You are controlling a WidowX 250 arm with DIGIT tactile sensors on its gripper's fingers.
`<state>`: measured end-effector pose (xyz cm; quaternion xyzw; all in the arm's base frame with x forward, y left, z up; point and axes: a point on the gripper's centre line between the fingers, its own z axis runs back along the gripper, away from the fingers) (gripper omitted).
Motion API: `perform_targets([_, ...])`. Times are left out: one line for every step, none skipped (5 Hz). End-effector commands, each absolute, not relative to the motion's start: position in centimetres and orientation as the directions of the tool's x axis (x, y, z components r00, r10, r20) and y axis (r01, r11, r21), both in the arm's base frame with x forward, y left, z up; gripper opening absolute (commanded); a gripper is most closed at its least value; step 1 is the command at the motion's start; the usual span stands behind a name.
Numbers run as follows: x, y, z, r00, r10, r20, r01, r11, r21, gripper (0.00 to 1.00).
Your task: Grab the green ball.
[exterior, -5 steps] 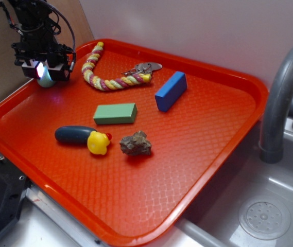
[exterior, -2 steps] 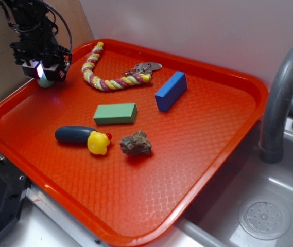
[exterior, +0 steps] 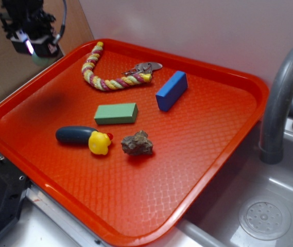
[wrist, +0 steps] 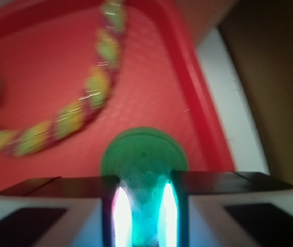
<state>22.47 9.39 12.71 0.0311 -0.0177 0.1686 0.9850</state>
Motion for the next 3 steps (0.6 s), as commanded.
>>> perform_targets([22.6, 4.8, 25.5, 0.985, 0.096, 0.146, -0.098, 0.995, 0.005, 0.00])
perform_targets([22.0, 3.5, 29.5, 0.988, 0.052, 0.147, -0.056, 0.998, 0.025, 0.00])
perform_targets([21.6, 4.2, 28.5, 0.989, 0.042, 0.142, -0.048, 0.998, 0.037, 0.00])
